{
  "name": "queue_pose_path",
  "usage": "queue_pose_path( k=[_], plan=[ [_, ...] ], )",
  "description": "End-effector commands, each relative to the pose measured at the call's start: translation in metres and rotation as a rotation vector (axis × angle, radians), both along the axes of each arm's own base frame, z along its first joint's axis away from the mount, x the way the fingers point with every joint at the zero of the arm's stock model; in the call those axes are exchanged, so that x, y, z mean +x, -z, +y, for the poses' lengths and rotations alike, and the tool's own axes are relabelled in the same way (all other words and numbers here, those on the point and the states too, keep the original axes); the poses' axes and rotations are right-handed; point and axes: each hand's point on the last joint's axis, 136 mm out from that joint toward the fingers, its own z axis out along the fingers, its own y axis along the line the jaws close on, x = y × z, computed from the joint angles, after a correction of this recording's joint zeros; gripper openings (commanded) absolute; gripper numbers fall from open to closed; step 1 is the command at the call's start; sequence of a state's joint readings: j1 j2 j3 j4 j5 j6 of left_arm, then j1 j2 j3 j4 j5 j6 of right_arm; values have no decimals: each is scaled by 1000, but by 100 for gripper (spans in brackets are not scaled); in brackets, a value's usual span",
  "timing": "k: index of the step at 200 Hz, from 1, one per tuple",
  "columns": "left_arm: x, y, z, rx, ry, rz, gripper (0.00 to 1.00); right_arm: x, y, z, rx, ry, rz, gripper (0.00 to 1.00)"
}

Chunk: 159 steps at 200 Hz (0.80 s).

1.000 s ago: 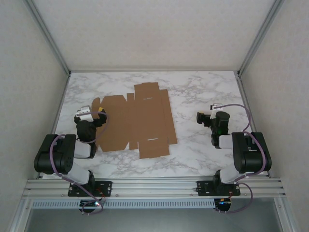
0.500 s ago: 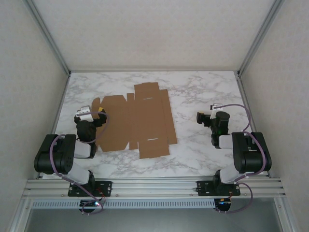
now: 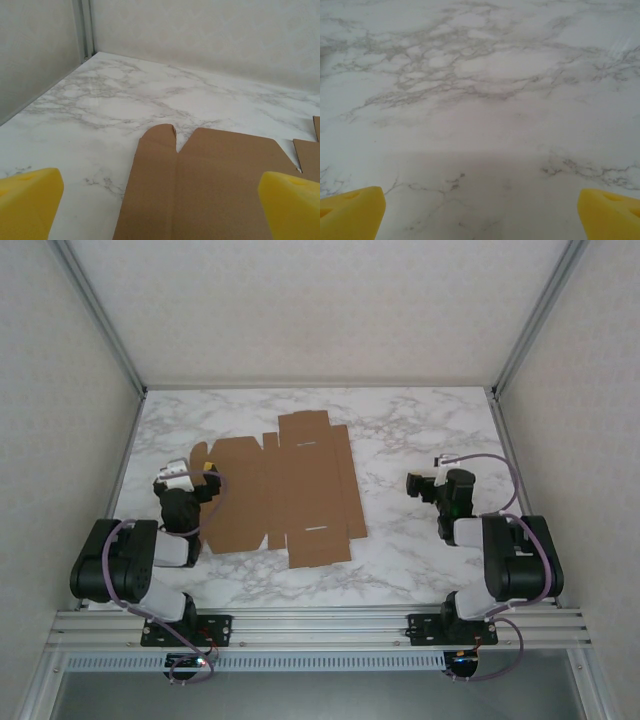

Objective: Fold the paper box

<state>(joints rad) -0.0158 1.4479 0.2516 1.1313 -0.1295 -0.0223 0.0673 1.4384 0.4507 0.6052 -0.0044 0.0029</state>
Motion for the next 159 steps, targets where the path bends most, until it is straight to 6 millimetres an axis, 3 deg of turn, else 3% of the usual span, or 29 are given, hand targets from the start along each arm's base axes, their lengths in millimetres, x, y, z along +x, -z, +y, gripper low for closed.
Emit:
queue_pose_path(
  k=[1,38,55,70,82,99,108,123,141,159],
  plan=[
    [8,-57,-12,41,-26,-91,99,4,-71,25,0,-72,-126,99],
    [0,-156,-82,-140,206,-260,99,-33,-159,107,69,-331,-235,99],
    [-10,-185,-118,-198,337,-229,99,-60,-192,137,76,-465,-232,99],
    [-20,-196,-132,-226,359,-144,99,-77,-222,147,98,-497,-217,99],
    [-27,-202,-130,-234,295,-77,99,-78,-244,132,235,-349,-157,99],
    [-32,-204,-122,-281,230,21,99,-71,-242,85,413,45,-9,99],
    [-37,-197,-111,-309,167,52,99,-71,-242,74,441,119,35,99],
    [-41,-178,-89,-406,34,64,100,-65,-237,91,438,15,68,99],
    [-42,-162,-95,-439,82,95,99,-63,-214,106,400,-28,153,99],
    [-37,-139,-110,-433,130,188,100,-59,-177,106,383,48,214,99]
  ],
)
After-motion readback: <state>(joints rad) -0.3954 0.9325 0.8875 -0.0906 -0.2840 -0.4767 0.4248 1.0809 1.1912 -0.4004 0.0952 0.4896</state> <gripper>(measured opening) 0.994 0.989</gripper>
